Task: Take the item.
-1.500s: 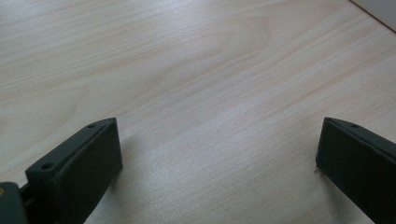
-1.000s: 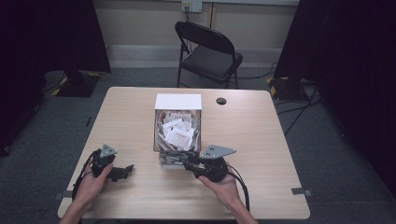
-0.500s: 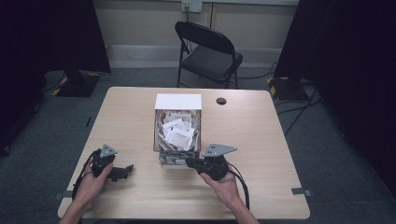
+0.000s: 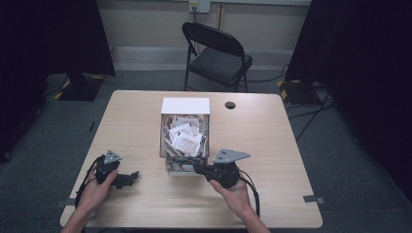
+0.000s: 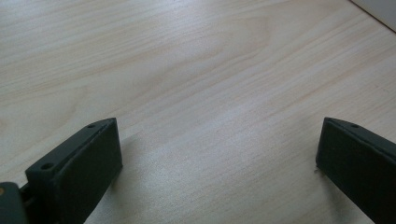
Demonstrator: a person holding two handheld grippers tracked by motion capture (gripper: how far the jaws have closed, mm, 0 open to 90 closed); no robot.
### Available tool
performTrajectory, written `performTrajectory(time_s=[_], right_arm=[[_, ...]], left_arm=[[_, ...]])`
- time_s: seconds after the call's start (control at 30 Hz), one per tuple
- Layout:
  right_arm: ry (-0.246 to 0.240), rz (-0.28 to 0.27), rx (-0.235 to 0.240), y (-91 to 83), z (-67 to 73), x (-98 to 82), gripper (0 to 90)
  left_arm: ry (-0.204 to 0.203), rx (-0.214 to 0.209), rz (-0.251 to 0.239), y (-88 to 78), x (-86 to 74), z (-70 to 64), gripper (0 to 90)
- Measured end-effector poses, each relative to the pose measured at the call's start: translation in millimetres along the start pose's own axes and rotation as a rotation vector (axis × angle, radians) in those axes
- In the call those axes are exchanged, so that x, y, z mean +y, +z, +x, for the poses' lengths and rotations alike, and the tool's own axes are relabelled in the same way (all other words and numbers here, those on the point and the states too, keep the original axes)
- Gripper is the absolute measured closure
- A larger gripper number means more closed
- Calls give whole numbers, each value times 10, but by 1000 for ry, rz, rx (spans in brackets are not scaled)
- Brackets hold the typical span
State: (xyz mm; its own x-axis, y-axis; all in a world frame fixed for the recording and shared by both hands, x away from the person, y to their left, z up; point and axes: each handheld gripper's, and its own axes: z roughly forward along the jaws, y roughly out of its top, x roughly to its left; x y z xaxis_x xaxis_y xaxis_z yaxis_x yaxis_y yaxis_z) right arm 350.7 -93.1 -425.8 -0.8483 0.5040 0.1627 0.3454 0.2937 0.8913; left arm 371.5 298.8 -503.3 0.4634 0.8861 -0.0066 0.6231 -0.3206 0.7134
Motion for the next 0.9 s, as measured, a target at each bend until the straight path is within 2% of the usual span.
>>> performTrajectory(time_s=[0.9], right_arm=[[-16, -43, 5, -171, 122, 75, 900]], left_arm=[[0, 0, 0, 0, 0, 0, 0]])
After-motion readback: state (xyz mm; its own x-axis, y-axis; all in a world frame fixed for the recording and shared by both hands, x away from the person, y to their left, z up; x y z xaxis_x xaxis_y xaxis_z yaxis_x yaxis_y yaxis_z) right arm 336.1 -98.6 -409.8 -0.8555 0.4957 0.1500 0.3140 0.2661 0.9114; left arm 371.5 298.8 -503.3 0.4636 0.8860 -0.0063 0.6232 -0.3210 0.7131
